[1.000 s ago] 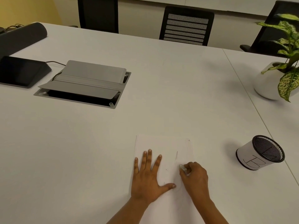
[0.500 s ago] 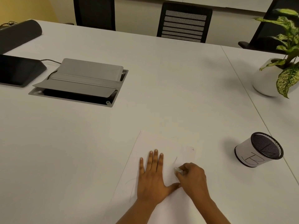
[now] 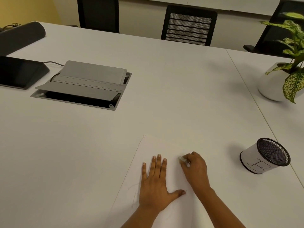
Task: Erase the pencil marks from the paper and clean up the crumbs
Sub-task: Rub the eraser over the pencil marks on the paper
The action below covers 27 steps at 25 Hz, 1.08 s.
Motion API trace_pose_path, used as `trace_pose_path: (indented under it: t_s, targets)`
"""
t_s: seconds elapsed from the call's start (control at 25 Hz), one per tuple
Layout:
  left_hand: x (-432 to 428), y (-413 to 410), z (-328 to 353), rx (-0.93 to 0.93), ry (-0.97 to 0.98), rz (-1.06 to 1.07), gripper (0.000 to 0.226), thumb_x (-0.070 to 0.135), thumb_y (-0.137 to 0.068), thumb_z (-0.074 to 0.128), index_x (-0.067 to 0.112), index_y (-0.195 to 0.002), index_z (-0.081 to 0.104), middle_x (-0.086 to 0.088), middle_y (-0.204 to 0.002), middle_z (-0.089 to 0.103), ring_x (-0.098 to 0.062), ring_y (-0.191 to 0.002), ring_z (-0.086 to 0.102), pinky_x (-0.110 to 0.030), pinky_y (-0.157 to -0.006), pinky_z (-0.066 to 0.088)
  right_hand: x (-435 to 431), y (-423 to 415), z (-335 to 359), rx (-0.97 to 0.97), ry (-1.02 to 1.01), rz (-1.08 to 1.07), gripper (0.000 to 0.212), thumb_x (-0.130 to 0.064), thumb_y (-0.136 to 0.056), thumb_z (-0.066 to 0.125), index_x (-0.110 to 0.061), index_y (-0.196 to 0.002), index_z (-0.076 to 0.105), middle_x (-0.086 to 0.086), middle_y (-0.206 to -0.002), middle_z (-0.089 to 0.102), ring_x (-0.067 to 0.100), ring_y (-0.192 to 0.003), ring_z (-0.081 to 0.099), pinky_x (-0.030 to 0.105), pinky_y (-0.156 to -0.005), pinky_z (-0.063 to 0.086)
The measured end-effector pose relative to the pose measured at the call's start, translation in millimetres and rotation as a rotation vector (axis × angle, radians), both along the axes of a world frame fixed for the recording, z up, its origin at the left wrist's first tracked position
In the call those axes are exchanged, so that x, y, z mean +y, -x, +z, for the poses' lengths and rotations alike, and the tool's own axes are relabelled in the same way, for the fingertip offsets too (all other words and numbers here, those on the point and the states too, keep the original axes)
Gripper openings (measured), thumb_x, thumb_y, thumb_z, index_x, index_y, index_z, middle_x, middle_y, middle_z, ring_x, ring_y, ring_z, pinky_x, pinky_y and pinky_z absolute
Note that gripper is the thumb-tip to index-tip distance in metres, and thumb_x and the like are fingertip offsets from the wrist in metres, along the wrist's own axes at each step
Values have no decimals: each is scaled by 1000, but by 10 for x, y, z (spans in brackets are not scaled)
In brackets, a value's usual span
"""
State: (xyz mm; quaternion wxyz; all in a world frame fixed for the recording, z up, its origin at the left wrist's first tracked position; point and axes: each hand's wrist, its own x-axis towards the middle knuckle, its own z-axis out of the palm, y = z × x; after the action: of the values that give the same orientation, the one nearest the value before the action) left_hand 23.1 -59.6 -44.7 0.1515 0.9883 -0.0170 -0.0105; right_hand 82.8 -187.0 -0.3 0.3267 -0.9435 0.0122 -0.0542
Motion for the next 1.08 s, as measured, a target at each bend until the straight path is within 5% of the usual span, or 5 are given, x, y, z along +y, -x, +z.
trace_pose_path:
  t_s: [0.28,0.56,0.72,0.96,1.08]
  targets:
    - [7,12,-6,-46,-4,-13,84,69,-83,17,9,-137,43,-12,-145,39,-23,-140,16,-52,-105,18,203,552,-46,50,-28,184,14,-14,-82,63,-7,-70,65,-9,-62,44,10,-66,46,9,-59,31]
    - [7,2,-11,2,-1,-4,110,91,-65,24,10,-136,44,-11,-144,39,-23,-136,24,-53,-104,19,66,106,-23,4,15,69,10,-12,-81,64,-2,-80,67,-1,-71,52,15,-71,49,6,-61,29]
    - [1,-3,-10,-5,-2,4,109,90,-66,22,10,-136,45,-11,-143,40,-24,-135,25,-53,-104,18,104,156,-8,6,-14,0,12,-12,-82,63,-3,-75,65,1,-68,51,17,-67,49,7,-59,29]
    - [11,5,-37,-62,6,5,89,70,-82,8,9,-136,43,-12,-145,39,-21,-140,13,-51,-104,19,192,542,-11,74,-50,194,16,-19,-85,59,-8,-75,66,-13,-63,43,6,-67,46,8,-59,31]
    - [12,-7,-45,-41,-1,-3,98,81,-76,14,10,-136,44,-12,-144,39,-21,-138,12,-51,-105,18,154,405,-14,66,-30,184,12,-20,-83,62,-9,-79,67,-16,-63,42,6,-67,45,6,-59,30]
